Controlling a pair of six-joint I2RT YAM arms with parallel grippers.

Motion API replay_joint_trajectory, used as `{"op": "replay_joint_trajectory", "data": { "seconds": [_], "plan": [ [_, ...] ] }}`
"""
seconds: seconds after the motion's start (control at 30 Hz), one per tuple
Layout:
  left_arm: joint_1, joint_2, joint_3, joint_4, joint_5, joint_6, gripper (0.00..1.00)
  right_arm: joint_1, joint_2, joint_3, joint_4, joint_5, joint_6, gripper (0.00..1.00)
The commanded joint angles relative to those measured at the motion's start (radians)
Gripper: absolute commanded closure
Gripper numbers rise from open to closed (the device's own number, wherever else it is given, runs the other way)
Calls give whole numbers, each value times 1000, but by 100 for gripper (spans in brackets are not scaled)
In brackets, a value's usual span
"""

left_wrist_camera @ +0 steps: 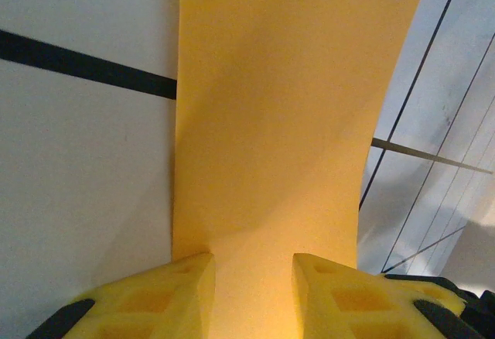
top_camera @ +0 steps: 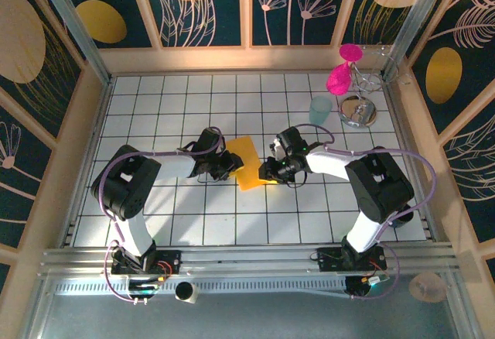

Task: Fold a paper plane with a square sheet of paper (pick it up from the middle)
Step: Fold the triangle a second time at the center of the table.

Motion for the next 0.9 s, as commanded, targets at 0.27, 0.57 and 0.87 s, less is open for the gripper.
{"op": "replay_joint_trajectory", "data": {
  "seconds": [0.27, 0.57, 0.87],
  "plan": [
    [-2, 26, -18, -51, 7, -8, 66, -12, 27, 17, 51, -14, 56, 74],
    [-3, 5, 16, -34, 10, 26, 66, -21, 32, 21, 37, 3, 62, 86],
    [37, -37, 100, -1, -48, 113, 64, -24, 2, 0, 52, -3, 61, 97]
  ]
}}
